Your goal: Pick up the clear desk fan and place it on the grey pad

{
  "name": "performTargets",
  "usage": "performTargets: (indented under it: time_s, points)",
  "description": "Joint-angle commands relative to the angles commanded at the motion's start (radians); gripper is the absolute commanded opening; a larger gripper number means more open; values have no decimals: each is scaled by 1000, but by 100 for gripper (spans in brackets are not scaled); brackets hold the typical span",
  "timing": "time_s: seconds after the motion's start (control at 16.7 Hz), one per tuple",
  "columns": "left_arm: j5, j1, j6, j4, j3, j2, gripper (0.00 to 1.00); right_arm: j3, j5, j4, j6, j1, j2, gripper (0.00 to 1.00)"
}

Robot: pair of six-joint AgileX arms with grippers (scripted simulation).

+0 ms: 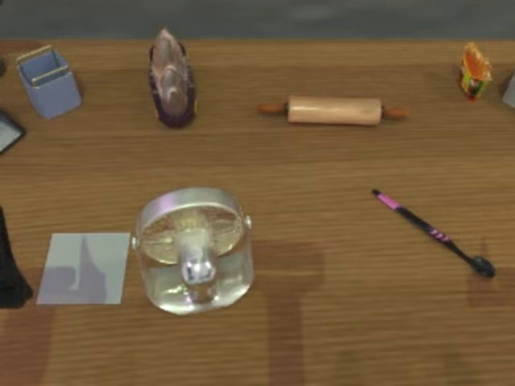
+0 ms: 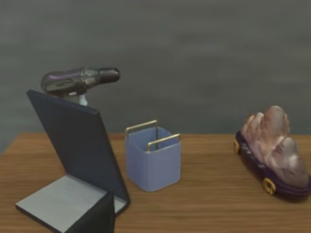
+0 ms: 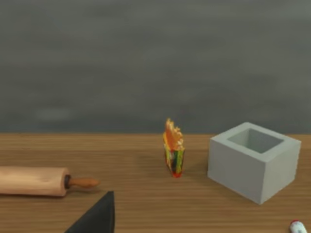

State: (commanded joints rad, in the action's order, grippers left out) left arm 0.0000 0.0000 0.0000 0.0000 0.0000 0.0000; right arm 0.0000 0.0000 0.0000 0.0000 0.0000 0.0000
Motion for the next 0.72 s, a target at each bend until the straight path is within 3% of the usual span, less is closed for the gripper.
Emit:
performTargets:
  time_s: [0.3,0.72]
  points:
    - [0,-23,37,-61,60,62,100,0,0,0,0,0,0,100]
    - [-4,-171,262,-453,520,565,100,0,0,0,0,0,0,100]
